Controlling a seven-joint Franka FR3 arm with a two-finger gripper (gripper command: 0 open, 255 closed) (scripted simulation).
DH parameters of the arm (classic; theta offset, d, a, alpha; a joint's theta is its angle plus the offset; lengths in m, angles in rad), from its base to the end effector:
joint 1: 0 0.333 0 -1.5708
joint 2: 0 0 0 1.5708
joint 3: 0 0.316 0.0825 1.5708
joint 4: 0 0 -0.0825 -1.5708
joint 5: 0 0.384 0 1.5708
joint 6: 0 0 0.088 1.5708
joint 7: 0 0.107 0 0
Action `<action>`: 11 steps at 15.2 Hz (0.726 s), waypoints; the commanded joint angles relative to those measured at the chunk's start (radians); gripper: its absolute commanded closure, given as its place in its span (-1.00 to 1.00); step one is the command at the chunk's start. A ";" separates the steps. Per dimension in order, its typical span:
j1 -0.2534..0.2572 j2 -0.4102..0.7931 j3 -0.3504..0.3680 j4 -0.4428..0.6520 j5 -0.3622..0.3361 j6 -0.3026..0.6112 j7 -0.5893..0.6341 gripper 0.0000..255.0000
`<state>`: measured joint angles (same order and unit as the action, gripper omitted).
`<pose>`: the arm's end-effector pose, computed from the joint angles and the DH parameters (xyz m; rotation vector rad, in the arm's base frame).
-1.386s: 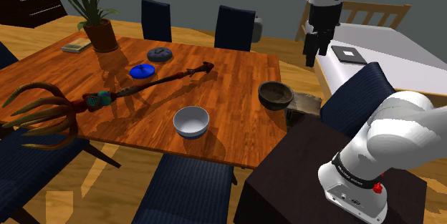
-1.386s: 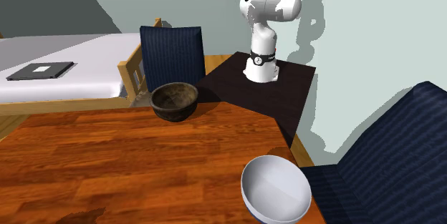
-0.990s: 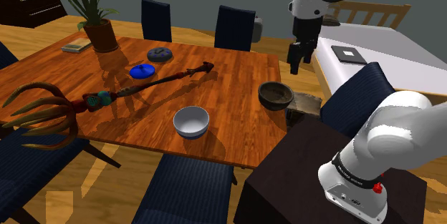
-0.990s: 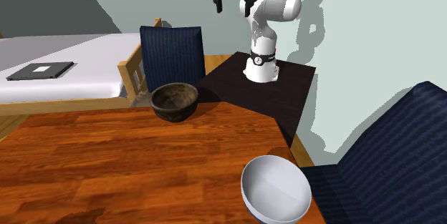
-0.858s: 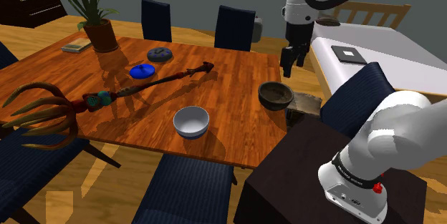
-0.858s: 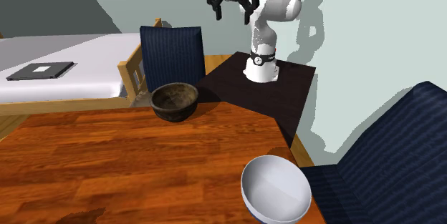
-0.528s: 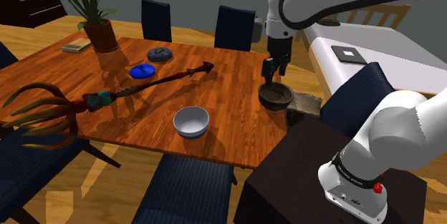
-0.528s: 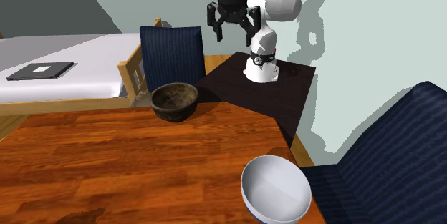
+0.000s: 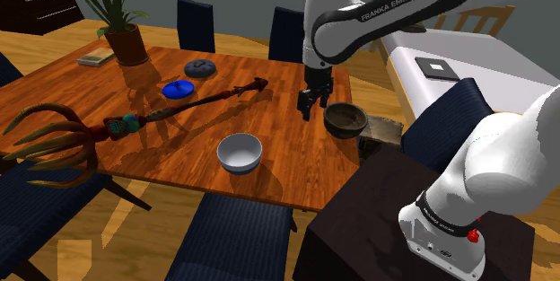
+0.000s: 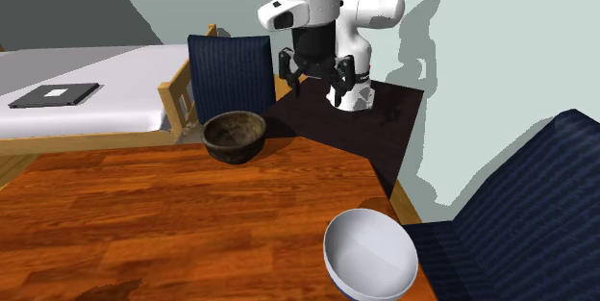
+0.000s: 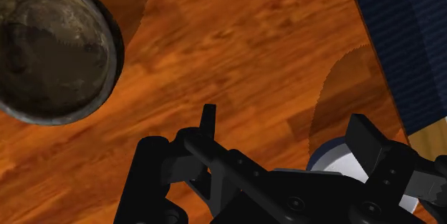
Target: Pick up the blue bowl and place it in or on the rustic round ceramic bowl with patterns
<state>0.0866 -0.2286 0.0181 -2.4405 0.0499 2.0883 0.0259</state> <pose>0.4373 0.0484 0.3789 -3.1049 -0.0787 0.1955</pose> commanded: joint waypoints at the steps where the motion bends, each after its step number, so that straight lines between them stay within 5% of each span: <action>1: 0.009 0.079 0.008 0.025 0.013 0.066 0.002 -1.00; 11: 0.049 0.445 0.047 0.239 0.053 0.269 0.015 -1.00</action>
<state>0.1322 0.1739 0.0614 -2.2246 0.1001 2.3315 0.0408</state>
